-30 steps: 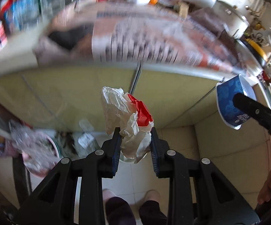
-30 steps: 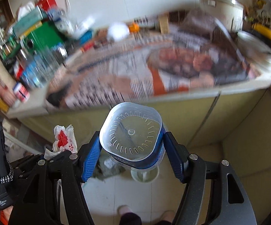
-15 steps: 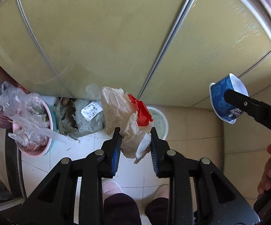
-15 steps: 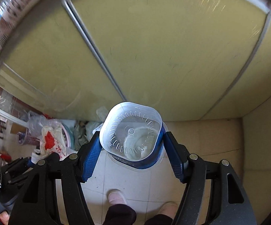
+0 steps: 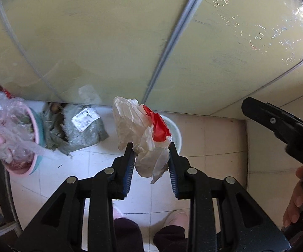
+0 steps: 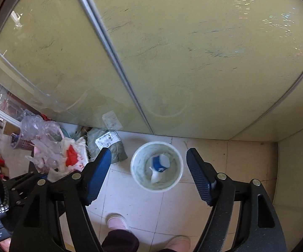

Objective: Collect trash
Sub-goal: 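Open the right gripper over the bucket while the left gripper releases the bag into it, then raise both grippers back up to the counter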

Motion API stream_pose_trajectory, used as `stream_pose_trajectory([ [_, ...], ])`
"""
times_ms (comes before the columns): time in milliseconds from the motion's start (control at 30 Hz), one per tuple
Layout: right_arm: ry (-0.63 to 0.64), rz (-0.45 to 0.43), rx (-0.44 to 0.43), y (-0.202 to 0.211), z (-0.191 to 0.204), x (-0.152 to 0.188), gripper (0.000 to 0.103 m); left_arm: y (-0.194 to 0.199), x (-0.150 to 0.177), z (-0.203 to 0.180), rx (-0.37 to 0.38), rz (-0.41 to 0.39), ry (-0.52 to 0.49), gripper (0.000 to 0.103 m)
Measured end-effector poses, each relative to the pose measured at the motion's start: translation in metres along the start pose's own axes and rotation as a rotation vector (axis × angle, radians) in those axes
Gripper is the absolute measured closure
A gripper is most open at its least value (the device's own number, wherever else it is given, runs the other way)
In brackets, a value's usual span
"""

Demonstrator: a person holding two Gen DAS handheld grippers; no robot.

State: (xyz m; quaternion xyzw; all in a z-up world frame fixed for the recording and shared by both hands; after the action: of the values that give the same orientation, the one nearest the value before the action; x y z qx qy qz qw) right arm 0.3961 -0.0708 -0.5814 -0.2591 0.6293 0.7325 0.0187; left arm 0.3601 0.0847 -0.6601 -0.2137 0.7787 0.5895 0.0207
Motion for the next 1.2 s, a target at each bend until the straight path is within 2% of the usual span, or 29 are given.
stream_pose_trajectory([
  [100, -0.027, -0.014, 0.017, 0.007, -0.021, -0.004, 0.032, -0.005, -0.008, -0.018, 0.041, 0.005, -0.018, 0.07],
  [167, -0.04, -0.022, 0.029, 0.01, -0.029, -0.006, 0.032, -0.009, -0.012, -0.031, 0.063, 0.018, -0.034, 0.053],
  [200, -0.048, -0.028, 0.035, 0.014, -0.034, -0.007, 0.032, -0.01, -0.014, -0.034, 0.061, 0.02, -0.041, 0.049],
  [367, -0.073, -0.048, 0.05, 0.025, -0.045, -0.011, 0.032, -0.009, -0.017, -0.048, 0.049, 0.026, -0.059, 0.048],
  [567, -0.08, -0.065, 0.051, 0.046, -0.039, -0.017, 0.032, 0.025, -0.022, -0.052, 0.028, 0.014, -0.054, 0.048],
  [767, -0.08, -0.099, 0.052, 0.105, -0.028, -0.037, 0.032, 0.099, -0.045, -0.058, 0.017, -0.04, -0.057, 0.048],
  [1000, -0.095, -0.173, 0.073, 0.21, -0.012, -0.073, 0.032, 0.225, -0.086, -0.085, 0.035, -0.145, -0.088, 0.048],
  [1200, -0.121, -0.264, 0.118, 0.295, 0.007, -0.1, 0.032, 0.33, -0.119, -0.106, 0.054, -0.256, -0.162, 0.048],
])
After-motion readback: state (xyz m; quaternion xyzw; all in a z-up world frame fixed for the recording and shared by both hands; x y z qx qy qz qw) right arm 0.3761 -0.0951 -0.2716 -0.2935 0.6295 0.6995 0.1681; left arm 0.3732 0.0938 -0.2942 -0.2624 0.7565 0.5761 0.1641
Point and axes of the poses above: each gripper's, at about its wrist camera, not at the fingertips, and y roughly against the way its jaws point, z to its left, x to its underside, the point moved 6 cm from there along -y, roughly the way its jaws point, and after that the axes turned 5 degrees about x, right-handed, at the moved point
